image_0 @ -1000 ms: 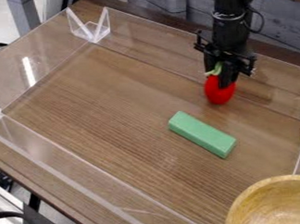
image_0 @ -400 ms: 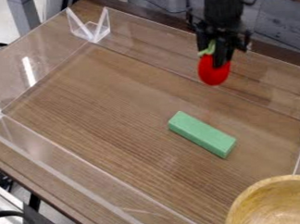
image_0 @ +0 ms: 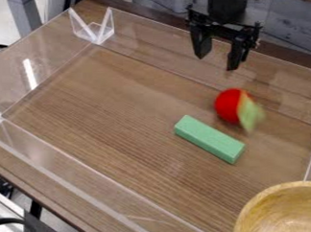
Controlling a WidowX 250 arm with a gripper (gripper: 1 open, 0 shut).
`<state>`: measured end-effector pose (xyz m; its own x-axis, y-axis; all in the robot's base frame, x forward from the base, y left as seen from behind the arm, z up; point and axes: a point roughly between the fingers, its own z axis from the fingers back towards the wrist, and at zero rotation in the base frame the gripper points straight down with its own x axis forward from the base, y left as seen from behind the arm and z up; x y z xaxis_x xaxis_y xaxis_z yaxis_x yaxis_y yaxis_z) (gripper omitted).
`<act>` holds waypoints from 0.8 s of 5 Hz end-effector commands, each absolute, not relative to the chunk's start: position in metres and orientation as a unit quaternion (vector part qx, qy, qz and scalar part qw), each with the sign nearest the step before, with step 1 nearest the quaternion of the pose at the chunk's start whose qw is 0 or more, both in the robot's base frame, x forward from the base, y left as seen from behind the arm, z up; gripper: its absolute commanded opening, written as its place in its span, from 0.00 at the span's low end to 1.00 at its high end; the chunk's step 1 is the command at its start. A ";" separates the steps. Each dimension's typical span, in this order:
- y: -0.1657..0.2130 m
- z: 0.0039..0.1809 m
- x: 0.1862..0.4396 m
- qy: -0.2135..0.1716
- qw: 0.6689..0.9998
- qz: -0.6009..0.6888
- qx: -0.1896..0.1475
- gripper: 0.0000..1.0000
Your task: Move the red fruit to the right
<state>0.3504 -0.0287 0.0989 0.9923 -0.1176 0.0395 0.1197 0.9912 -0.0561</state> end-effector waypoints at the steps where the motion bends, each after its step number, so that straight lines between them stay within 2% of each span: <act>1: -0.029 0.126 0.352 -0.054 0.997 -0.055 -0.030 1.00; 3: -0.039 0.117 0.348 -0.037 0.997 -0.063 -0.039 1.00; 4: -0.050 0.107 0.341 -0.027 0.994 -0.091 -0.044 1.00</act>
<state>0.3368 -0.0507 0.0876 0.9839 -0.1786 0.0000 0.1779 0.9802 -0.0869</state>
